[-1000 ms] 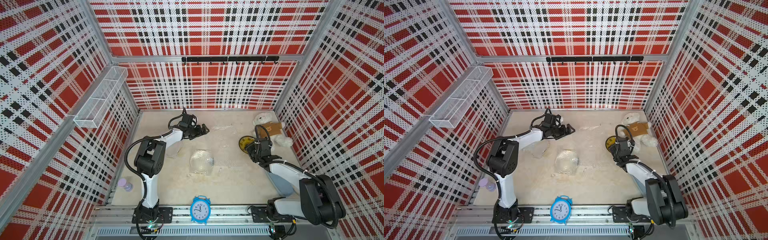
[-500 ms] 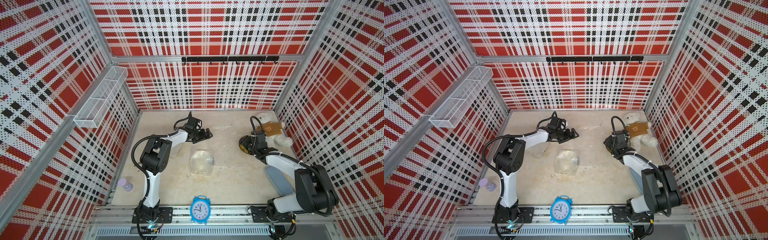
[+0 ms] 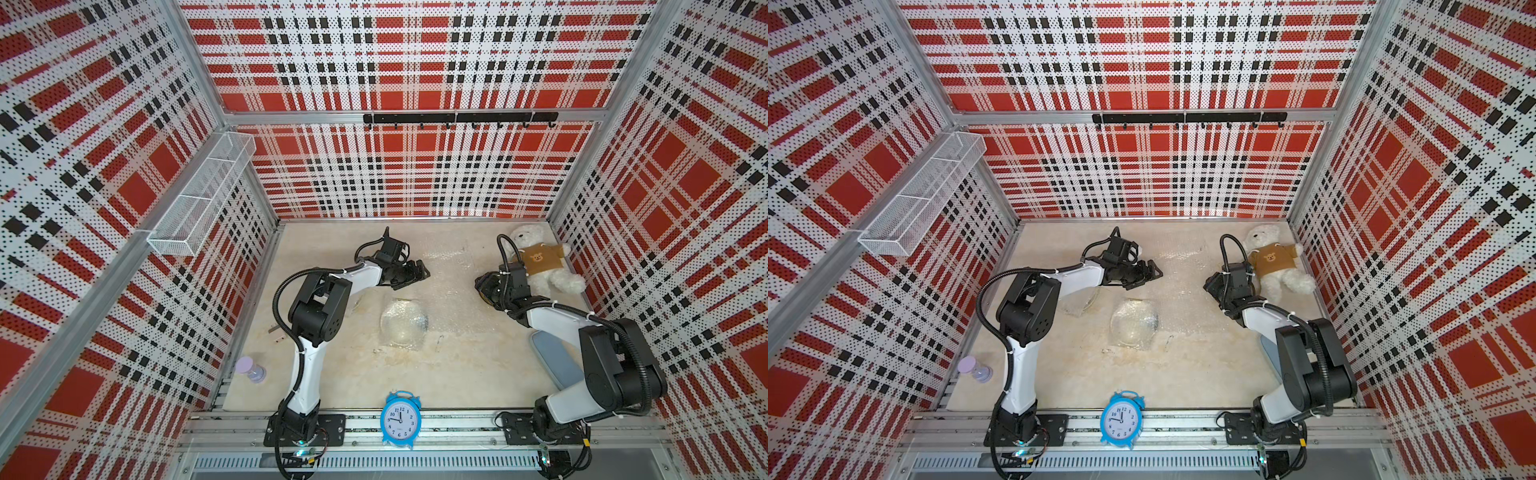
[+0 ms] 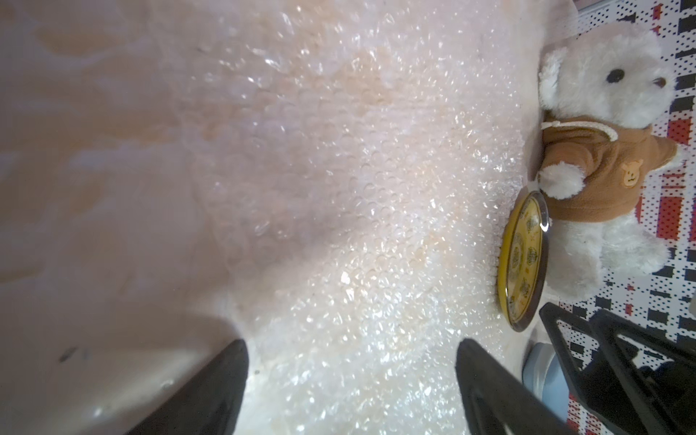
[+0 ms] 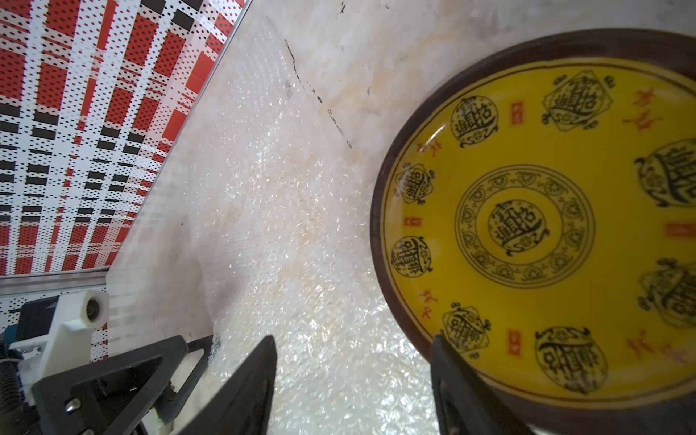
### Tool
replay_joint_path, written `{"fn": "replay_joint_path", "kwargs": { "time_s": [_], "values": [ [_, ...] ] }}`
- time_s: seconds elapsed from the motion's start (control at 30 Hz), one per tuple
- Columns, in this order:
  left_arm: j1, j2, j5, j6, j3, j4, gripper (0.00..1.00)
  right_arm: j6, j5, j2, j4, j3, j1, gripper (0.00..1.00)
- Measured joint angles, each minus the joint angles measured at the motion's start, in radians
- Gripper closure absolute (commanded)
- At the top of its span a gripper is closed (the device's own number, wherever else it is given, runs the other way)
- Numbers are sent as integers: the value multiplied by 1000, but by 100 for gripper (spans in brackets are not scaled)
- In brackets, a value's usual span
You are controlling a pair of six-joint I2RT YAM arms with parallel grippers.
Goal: Unpack dinner plates from bubble wrap
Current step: Pick up the bubble wrap from the center of the board.
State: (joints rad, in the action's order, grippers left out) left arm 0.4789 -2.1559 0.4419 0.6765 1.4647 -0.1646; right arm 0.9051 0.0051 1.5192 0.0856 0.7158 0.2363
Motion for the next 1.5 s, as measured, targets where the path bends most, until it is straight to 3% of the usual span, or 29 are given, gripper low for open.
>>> {"fn": "replay_joint_path", "kwargs": {
  "time_s": [0.1,0.43,0.63,1.13,1.5],
  "values": [
    [3,-7,3,21,-1,34,29,0,0,0,6,-7,0,32],
    [7,-8,25,77,-25,140,77,0,0,6,29,-18,0,32],
    [6,-6,32,86,-48,159,96,0,0,16,34,-29,0,32],
    [-66,183,52,73,-90,119,95,-16,2,17,34,-30,-1,32],
    [-156,370,46,3,-137,-67,93,-46,-3,17,14,-24,-16,31]
  ]
}}
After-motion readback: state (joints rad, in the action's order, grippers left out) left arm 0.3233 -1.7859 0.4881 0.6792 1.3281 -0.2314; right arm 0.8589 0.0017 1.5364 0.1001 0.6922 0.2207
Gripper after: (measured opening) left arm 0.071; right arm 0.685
